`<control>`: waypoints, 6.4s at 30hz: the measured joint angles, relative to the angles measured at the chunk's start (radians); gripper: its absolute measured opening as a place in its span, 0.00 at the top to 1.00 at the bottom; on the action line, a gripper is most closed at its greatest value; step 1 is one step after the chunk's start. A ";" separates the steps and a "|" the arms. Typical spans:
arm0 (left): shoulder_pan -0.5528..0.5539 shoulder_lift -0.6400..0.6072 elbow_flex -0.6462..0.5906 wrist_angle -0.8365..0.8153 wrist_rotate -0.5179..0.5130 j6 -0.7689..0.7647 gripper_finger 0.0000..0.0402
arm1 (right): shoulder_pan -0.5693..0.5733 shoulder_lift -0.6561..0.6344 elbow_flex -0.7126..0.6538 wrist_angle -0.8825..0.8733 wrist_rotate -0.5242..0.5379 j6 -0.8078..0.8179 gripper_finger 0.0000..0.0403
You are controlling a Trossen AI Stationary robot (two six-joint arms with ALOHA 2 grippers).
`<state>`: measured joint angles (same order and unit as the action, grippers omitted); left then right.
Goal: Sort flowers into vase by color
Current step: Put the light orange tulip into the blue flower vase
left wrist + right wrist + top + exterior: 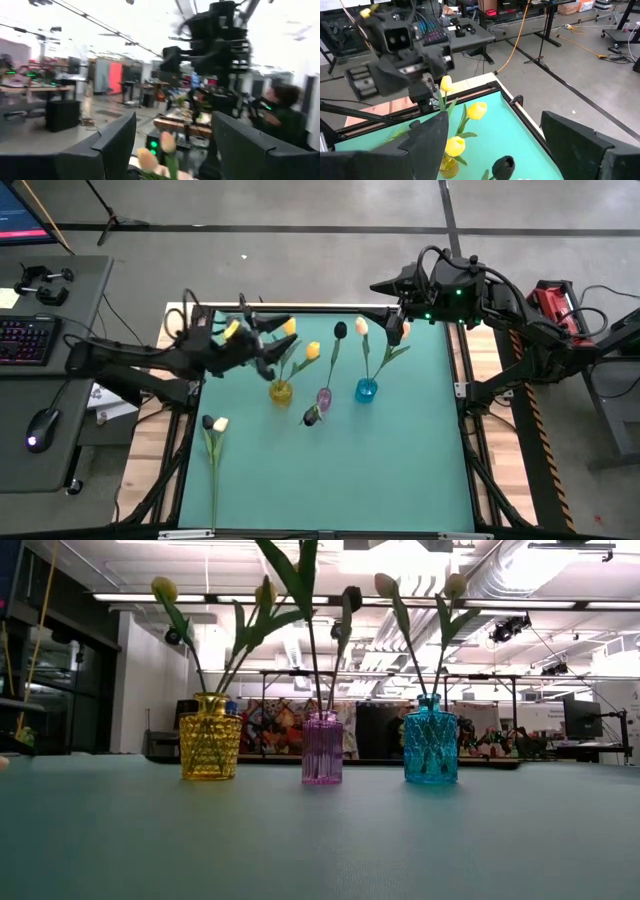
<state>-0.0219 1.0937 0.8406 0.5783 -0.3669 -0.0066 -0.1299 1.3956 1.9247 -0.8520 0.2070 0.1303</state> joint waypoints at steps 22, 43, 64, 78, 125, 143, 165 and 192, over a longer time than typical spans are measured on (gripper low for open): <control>-0.554 -0.081 0.087 -1.570 0.377 -1.478 0.41 | -0.008 0.000 0.000 -0.003 0.000 -0.045 0.24; -0.731 0.275 -0.092 -1.447 0.484 -2.056 0.51 | -0.008 0.000 0.000 -0.004 0.000 -0.060 0.24; -0.636 0.411 -0.091 -1.340 0.445 -2.014 0.51 | -0.008 0.000 0.000 -0.005 0.000 -0.057 0.24; -0.528 0.446 -0.088 -1.342 0.383 -1.868 0.51 | -0.008 0.000 0.000 -0.005 0.000 -0.056 0.24; -0.358 -0.238 0.157 -0.884 0.058 -0.508 1.00 | -0.008 -0.026 0.000 0.028 -0.026 -0.084 0.24; 0.064 0.192 0.496 -0.414 0.355 0.041 1.00 | -0.008 -0.034 0.000 0.121 -0.026 -0.098 0.24; 0.121 0.684 0.520 -0.040 0.484 -0.095 1.00 | 0.014 -0.110 0.000 0.261 -0.027 -0.199 0.24; 0.120 0.719 0.520 -0.168 0.355 -0.037 1.00 | 0.014 -0.116 0.000 0.235 -0.027 -0.209 0.24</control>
<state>0.0986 1.8130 1.3602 0.4108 -0.0124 -0.0438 -0.1158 1.2800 1.9251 -0.6167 0.1803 -0.0792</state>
